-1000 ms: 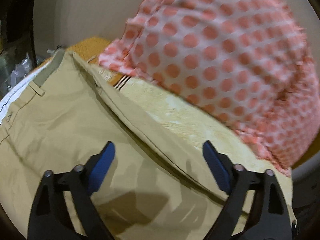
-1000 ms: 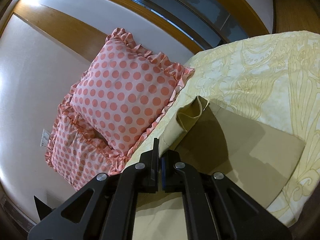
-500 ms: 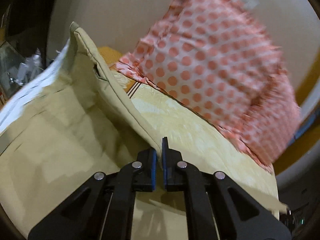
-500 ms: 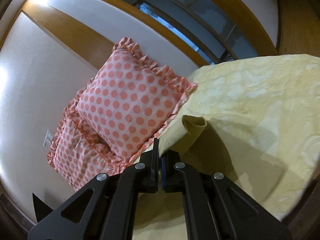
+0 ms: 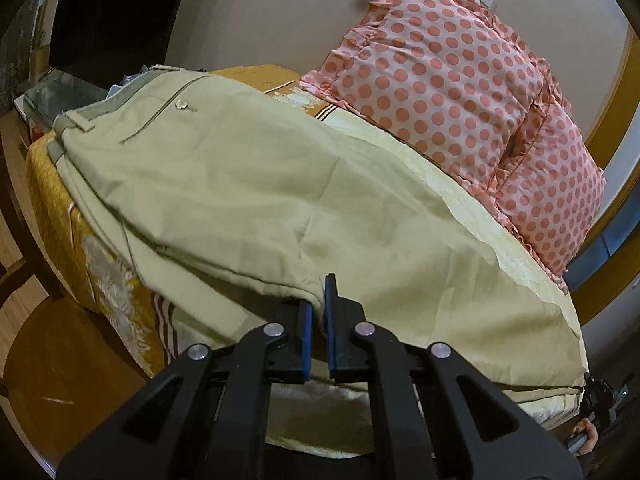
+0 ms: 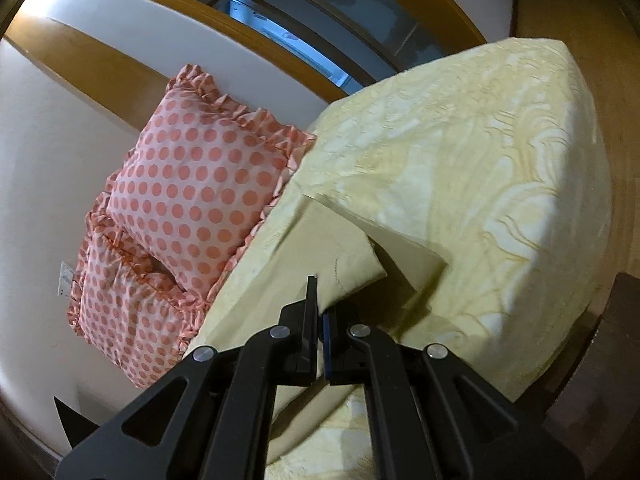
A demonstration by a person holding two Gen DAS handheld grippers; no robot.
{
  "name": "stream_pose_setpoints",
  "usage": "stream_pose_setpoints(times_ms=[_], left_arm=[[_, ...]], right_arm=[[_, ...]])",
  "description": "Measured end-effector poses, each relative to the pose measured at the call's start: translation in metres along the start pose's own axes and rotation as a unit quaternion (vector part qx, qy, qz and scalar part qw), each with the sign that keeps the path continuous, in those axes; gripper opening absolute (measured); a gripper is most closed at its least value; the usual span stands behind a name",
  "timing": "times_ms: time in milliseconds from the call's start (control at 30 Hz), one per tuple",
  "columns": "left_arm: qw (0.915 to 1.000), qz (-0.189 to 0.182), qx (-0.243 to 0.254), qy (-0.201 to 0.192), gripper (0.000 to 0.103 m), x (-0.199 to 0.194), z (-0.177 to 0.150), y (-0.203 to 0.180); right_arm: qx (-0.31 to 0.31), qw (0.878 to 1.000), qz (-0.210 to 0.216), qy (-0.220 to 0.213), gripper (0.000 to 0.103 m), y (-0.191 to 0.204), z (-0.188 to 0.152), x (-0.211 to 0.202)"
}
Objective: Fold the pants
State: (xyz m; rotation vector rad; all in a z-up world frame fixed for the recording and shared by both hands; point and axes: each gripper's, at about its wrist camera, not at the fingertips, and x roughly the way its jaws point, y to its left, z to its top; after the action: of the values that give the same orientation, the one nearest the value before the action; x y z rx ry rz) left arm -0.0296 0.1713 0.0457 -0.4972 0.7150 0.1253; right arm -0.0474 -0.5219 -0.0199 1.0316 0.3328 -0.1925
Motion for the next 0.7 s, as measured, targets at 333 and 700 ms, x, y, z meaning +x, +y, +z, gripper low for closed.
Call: stream_pose_setpoints(times_ms=[333,700], left_arm=[[0.9992,0.016,0.037,-0.005,0.010,0.002,-0.015,-0.001],[0.9843,0.057,0.045,-0.161,0.060,-0.070,-0.007,0.008]], right_arm=[[-0.033,0.998,-0.051,0.004,0.006,0.001,-0.008,-0.008],[-0.079,0.992,-0.087,-0.047,0.051,0.006,-0.011,-0.022]])
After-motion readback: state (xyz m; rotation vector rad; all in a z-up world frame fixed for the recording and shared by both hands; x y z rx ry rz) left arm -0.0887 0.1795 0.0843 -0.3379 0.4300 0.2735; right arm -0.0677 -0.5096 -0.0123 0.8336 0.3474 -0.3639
